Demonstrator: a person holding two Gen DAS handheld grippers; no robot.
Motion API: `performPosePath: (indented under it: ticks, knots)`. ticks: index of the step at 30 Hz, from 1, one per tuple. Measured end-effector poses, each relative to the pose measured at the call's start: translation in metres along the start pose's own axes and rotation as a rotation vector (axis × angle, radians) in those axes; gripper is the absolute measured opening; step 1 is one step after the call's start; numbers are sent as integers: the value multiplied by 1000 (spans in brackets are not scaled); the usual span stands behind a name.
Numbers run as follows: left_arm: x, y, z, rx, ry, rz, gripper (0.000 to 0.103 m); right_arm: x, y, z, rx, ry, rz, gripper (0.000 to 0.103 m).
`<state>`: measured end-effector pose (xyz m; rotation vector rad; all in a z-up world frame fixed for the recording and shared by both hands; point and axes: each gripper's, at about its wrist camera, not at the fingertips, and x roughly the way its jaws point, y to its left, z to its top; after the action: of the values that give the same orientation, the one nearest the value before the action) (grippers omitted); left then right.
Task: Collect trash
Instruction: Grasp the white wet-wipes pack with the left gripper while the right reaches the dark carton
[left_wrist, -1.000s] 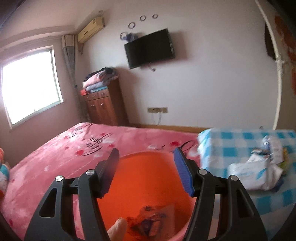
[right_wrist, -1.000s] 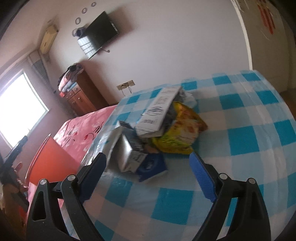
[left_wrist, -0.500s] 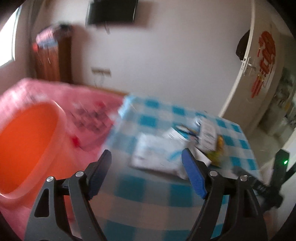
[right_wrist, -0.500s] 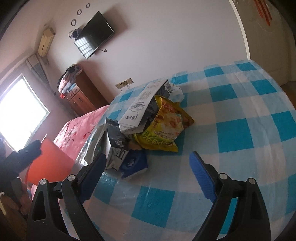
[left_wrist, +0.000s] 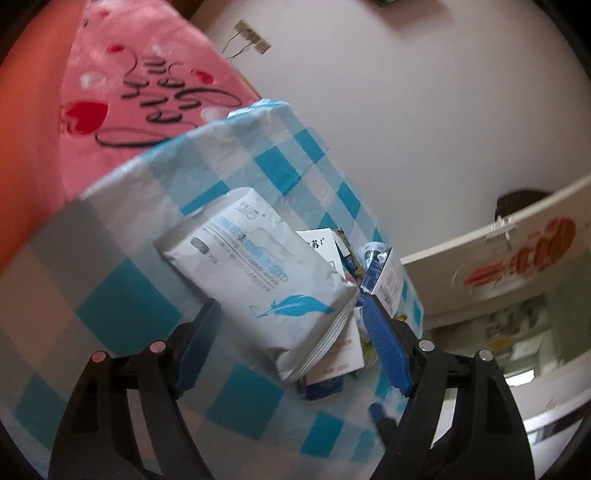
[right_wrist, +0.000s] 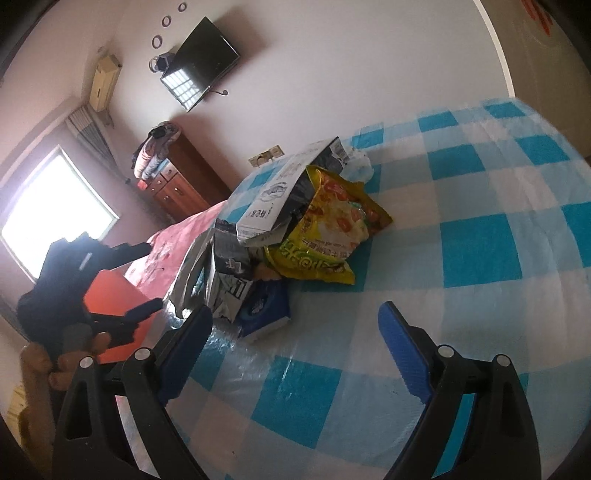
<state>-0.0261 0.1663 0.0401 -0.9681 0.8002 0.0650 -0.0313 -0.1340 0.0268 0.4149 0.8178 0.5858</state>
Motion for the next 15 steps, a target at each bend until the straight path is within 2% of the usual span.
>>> performPosePath:
  ticks: [3,8,15]
  knots:
    - [8,2,2,-75,-10,-15,79,-2,-2,1,4,-7,47,90]
    - [20,-2,6,-102,-28,19,79,-2,3,-1,-29,6,93,90]
    - [31,-17,14,-47,-71,153,82,-2,4,-2,-36,21,142,90]
